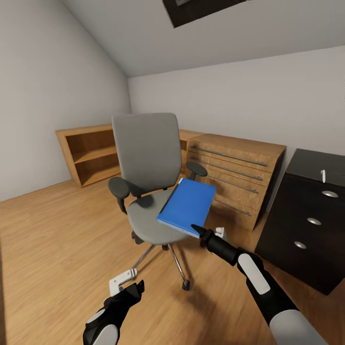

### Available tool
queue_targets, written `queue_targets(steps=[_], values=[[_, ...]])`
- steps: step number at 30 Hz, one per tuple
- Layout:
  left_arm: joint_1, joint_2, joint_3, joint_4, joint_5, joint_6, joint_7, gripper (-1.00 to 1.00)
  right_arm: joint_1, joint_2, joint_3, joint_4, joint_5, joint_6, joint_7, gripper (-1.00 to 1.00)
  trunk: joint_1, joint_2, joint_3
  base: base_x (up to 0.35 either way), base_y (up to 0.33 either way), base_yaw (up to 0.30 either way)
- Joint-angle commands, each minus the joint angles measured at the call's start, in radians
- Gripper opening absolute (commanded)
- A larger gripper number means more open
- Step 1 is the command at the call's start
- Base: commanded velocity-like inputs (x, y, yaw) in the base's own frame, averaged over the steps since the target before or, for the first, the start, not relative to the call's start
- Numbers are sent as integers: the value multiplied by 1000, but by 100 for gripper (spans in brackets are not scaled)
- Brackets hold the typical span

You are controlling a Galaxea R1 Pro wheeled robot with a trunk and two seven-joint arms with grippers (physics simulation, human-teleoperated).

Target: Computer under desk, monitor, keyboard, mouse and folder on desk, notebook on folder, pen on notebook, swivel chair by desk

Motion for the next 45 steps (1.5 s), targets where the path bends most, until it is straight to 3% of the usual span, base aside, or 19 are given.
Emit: queue_targets(steps=[1,6,14,19,23,31,34,35,45], values=[[-1,1,-2,-1,4,3,7,100,0,-1,1,-5,-4,3,0,-100,-1,0,3,0,0,0],[-1,0,-2,-1,4,3,8,100,1,-2,1,-37,-4,3,-1,-100,-3,2,22,0,0,0],[-1,-1,-3,1,6,3,10,100,36,-27,1,-187,14,3,-11,-100,-34,58,47,-136,0,0],[-1,-1,-3,2,7,3,11,100,55,-57,1,-283,76,3,-27,-100,-53,93,63,-312,0,0],[-1,-1,-3,2,7,3,11,100,65,-103,1,-328,111,4,-6,-100,-68,121,76,-328,0,0],[-1,-1,-3,2,8,3,11,100,72,-122,-24,-293,114,7,92,-100,-99,177,101,-116,0,0],[-1,-1,-3,2,8,3,11,100,72,-123,-38,-284,92,11,101,-100,-111,198,110,-9,0,0],[-1,-1,-3,7,8,3,11,100,73,-123,-41,-282,57,13,101,-100,-114,205,113,-1,0,0],[-1,-1,-3,20,7,3,10,100,88,-136,-43,-281,31,13,103,-100,-153,275,148,-37,0,-70]])
